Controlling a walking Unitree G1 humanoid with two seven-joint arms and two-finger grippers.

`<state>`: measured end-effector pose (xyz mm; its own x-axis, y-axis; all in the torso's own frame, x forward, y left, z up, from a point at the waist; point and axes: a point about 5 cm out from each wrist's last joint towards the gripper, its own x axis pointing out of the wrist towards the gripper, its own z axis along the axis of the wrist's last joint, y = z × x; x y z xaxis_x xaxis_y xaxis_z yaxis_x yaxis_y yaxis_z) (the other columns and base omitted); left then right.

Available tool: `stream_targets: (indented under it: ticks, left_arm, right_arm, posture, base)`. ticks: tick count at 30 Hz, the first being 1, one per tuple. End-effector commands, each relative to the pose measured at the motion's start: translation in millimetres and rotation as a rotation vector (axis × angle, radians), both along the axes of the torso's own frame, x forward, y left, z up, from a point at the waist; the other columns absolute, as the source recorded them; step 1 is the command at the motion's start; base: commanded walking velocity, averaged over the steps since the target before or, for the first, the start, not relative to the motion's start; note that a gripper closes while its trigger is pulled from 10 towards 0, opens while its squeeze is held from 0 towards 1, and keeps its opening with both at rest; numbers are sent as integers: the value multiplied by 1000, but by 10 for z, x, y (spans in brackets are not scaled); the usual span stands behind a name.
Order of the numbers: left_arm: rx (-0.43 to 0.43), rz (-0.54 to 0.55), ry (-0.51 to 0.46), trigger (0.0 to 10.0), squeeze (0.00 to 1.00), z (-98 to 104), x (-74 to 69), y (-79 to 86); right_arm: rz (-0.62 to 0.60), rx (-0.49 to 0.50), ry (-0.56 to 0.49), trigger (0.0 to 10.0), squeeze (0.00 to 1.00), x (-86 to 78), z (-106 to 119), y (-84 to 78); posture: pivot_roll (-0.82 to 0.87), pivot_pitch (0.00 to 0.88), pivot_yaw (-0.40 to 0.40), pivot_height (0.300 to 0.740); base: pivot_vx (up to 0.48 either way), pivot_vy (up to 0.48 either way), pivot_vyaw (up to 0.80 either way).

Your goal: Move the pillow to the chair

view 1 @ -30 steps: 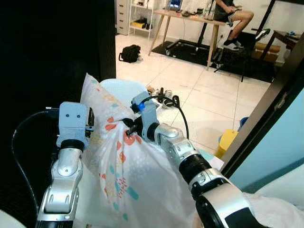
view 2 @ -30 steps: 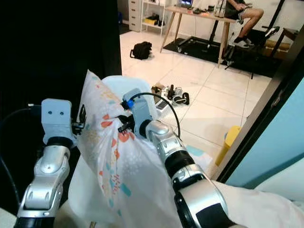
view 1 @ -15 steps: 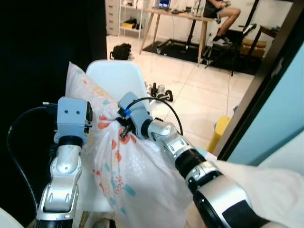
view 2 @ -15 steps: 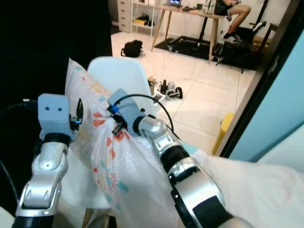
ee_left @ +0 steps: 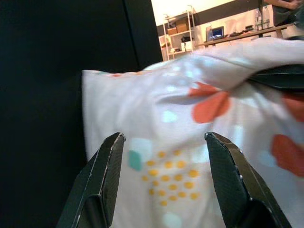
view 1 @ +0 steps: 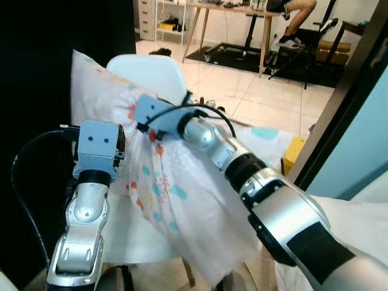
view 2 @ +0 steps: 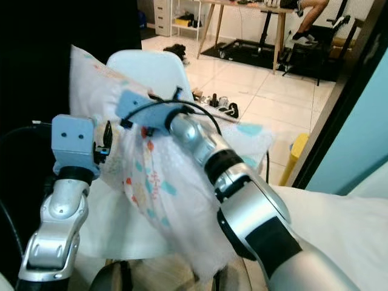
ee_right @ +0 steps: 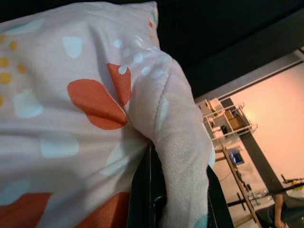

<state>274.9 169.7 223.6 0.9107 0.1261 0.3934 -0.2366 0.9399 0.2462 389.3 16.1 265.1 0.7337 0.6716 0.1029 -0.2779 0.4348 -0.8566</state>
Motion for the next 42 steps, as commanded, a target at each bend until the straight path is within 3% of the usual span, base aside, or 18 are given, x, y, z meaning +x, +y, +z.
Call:
stream_targets:
  ticks: [1, 3, 6, 8, 9, 12, 17, 20, 23, 29, 30, 31, 32, 35, 36, 37, 39, 42]
  left_arm:
    - [4, 2, 7, 10000, 0, 10, -21, -10]
    - [1, 5, 12, 10000, 0, 10, -43, -12]
    - [-3, 12, 31, 10000, 0, -4, -89, -10]
    - [-3, 12, 31, 10000, 0, -4, -89, -10]
    - [-5, 15, 35, 10000, 0, 1, -103, -13]
    - [-6, 15, 37, 10000, 0, 6, -108, -16]
    - [-8, 16, 40, 10000, 0, 23, -97, -19]
    - [-12, 2, 43, 10000, 0, 27, -60, -42]
    - [-14, -12, 46, 10000, 0, 33, -40, -61]
    - [-16, -28, 46, 10000, 0, 30, 6, -74]
    - [-17, -31, 44, 10000, 0, 33, 13, -82]
    - [-17, -31, 44, 10000, 0, 33, 13, -82]
    - [-18, -32, 40, 10000, 0, 31, 26, -94]
    - [-19, -32, 39, 10000, 0, 28, 36, -100]
    - [-20, -31, 38, 10000, 0, 28, 41, -103]
    - [-22, -29, 40, 10000, 0, 22, 51, -100]
    - [-30, -19, 52, 10000, 0, -17, 65, -70]
    - [-33, -15, 58, 10000, 0, -37, 65, -56]
  right_arm:
    - [22, 26, -82, 10000, 0, -29, 194, 75]
    - [27, 12, -86, 10000, 0, -47, 176, 133]
    - [56, -14, 61, 10000, 0, -102, -117, 248]
    - [56, -14, 61, 10000, 0, -102, -117, 248]
    - [21, 4, 128, 10000, 1000, -93, -279, 210]
    - [2, 21, 145, 10000, 1000, -82, -316, 182]
    - [-154, 88, 96, 10000, 1000, 54, -233, -59]
    - [-314, 99, 8, 10000, 1000, 193, -71, -363]
    - [-369, 127, 0, 10000, 1000, 249, 19, -516]
    - [-329, 348, 181, 10000, 1000, 286, 102, -623]
    - [-284, 444, 269, 10000, 1000, 287, 124, -615]
    - [-284, 444, 269, 10000, 1000, 287, 124, -615]
    - [-206, 614, 414, 10000, 1000, 291, 153, -628]
    - [-168, 700, 472, 10000, 1000, 293, 173, -644]
    - [-133, 760, 517, 10000, 545, 295, 187, -661]
    - [-90, 840, 570, 10000, 0, 298, 205, -692]
    - [68, 970, 676, 10000, 0, 277, 215, -725]
    - [152, 1015, 715, 10000, 0, 258, 211, -734]
  posture:
    - [100, 0, -108, 515]
    - [104, 0, -115, 511]
    - [114, 29, -125, 511]
    - [114, 29, -125, 511]
    - [120, 49, -136, 511]
    - [120, 49, -136, 511]
    - [110, 52, -134, 511]
    - [94, 41, -129, 511]
    - [91, 27, -128, 511]
    - [87, 4, -126, 511]
    - [86, 0, -126, 511]
    - [86, 0, -126, 511]
    - [87, 0, -132, 511]
    - [90, 0, -134, 511]
    - [90, 0, -134, 511]
    - [87, 0, -134, 511]
    - [76, 0, -127, 511]
    - [76, 0, -127, 511]
  base:
    - [0, 0, 0]
    - [0, 0, 0]
    - [0, 0, 0]
    - [0, 0, 0]
    - [0, 0, 0]
    - [0, 0, 0]
    - [0, 0, 0]
    - [0, 0, 0]
    - [0, 0, 0]
    - [0, 0, 0]
    - [0, 0, 0]
    - [0, 0, 0]
    - [0, 0, 0]
    - [0, 0, 0]
    - [0, 0, 0]
    - [0, 0, 0]
    - [0, 0, 0]
    - [0, 0, 0]
